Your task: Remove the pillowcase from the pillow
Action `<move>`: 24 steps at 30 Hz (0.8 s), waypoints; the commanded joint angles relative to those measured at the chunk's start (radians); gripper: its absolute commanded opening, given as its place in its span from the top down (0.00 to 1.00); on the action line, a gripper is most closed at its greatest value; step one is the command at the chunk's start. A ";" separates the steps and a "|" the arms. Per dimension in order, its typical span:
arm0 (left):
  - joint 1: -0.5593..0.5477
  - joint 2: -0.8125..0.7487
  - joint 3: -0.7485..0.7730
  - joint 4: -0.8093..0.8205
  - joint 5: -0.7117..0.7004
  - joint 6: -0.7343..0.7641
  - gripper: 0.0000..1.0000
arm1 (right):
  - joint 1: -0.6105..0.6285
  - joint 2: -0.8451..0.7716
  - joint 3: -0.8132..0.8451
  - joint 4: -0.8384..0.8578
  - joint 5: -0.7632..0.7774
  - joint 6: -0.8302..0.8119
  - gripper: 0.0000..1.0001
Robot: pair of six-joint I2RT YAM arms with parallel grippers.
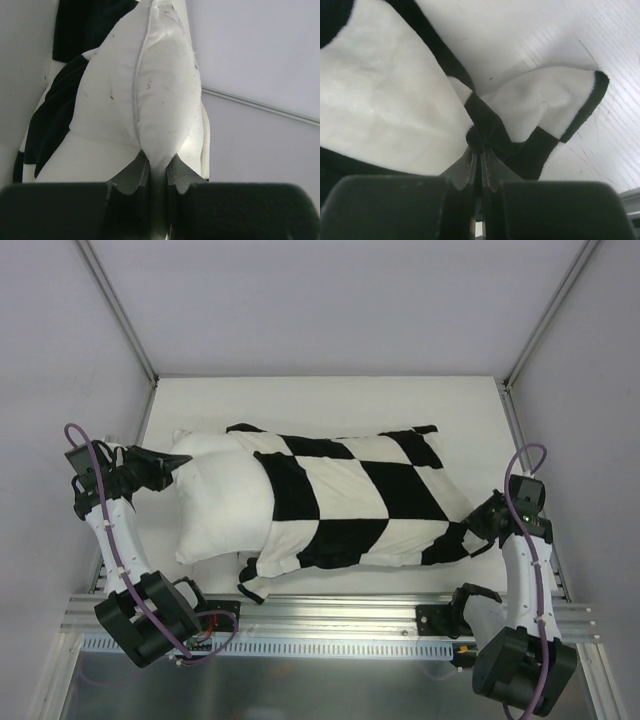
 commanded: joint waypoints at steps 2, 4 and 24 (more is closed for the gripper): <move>0.087 -0.022 0.078 0.153 -0.107 -0.034 1.00 | -0.114 -0.030 0.121 0.070 0.301 -0.005 1.00; 0.104 -0.018 0.098 0.153 -0.097 -0.041 1.00 | -0.156 -0.038 0.243 0.039 0.309 0.010 0.99; 0.202 0.070 0.161 0.155 -0.139 -0.052 1.00 | -0.458 -0.024 0.188 0.048 0.299 0.056 0.99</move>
